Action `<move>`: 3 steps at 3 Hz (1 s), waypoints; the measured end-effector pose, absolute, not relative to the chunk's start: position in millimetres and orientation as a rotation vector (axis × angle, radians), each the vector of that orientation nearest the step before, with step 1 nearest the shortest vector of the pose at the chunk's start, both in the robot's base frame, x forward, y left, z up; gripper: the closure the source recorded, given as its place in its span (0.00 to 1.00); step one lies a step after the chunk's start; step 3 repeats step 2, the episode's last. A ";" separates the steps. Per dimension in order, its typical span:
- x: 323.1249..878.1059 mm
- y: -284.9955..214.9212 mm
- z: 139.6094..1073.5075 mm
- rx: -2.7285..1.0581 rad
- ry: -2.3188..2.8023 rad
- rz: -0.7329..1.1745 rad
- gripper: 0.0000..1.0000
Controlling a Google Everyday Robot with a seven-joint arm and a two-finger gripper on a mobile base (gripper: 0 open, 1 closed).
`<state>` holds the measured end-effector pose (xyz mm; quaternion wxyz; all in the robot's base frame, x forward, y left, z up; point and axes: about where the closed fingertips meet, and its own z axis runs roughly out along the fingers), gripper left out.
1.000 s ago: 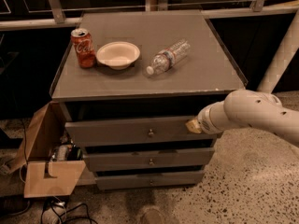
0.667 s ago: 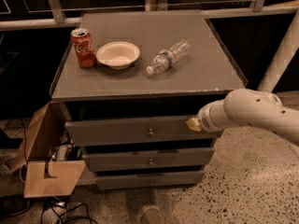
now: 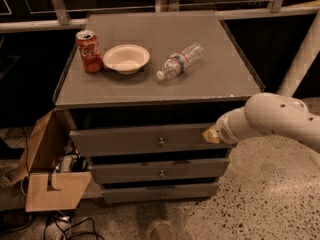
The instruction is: Close top drawer
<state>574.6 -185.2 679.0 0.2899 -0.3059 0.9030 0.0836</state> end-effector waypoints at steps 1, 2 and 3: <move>530.9 -232.3 688.0 -0.781 2.511 0.180 1.00; 486.0 -297.5 705.5 -0.631 2.596 0.128 1.00; 486.0 -297.5 705.5 -0.631 2.596 0.128 1.00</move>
Offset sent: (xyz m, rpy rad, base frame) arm -0.1496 -0.2039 0.0476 -0.0803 0.1741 -0.3574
